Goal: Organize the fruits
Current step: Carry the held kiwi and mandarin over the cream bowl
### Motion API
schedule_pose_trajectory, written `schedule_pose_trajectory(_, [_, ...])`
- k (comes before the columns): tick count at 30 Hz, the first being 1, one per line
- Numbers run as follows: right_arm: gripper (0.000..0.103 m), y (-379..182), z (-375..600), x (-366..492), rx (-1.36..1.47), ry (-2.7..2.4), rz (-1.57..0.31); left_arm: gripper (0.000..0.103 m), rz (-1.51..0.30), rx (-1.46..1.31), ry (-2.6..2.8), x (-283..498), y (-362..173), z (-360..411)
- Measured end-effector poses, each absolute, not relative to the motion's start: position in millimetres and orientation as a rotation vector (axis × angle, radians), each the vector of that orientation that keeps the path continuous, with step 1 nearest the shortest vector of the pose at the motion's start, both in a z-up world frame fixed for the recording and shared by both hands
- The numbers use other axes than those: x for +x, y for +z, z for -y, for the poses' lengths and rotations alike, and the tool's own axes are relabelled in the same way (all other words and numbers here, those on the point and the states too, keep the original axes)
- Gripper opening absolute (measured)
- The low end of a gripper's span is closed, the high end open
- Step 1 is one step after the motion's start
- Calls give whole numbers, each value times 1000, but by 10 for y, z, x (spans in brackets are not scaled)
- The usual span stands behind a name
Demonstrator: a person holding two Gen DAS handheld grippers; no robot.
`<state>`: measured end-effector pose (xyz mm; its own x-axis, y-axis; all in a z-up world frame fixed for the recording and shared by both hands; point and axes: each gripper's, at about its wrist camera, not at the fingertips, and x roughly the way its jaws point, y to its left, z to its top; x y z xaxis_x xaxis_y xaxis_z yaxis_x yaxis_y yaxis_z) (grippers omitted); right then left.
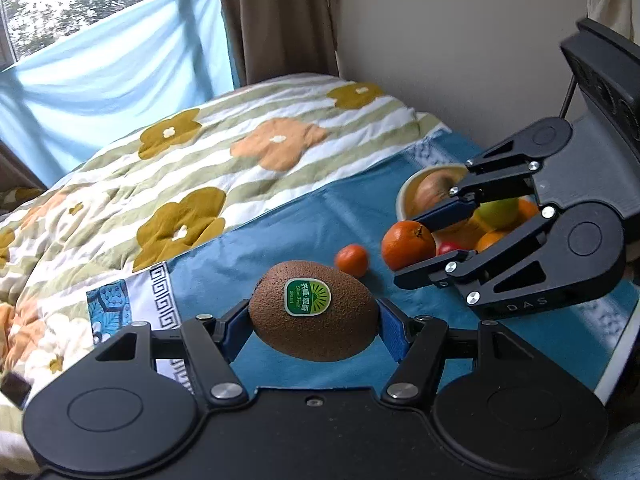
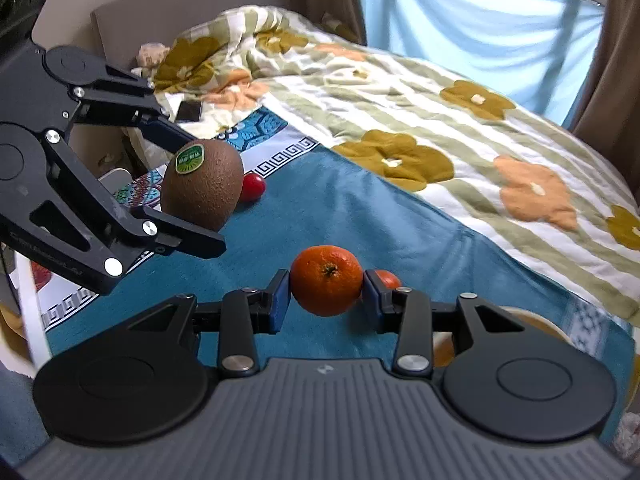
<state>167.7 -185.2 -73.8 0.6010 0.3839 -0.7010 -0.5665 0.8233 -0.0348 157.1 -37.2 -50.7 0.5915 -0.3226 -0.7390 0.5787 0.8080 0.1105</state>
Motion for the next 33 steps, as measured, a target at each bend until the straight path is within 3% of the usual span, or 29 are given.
schedule_pose_trajectory(14, [54, -552, 2882, 1234, -228, 439, -715, 70, -742, 274, -528, 1208, -393, 1187])
schedule_pose_trajectory(33, [54, -803, 3765, 1523, -145, 341, -698, 70, -841, 214, -477, 1734, -1042, 1907])
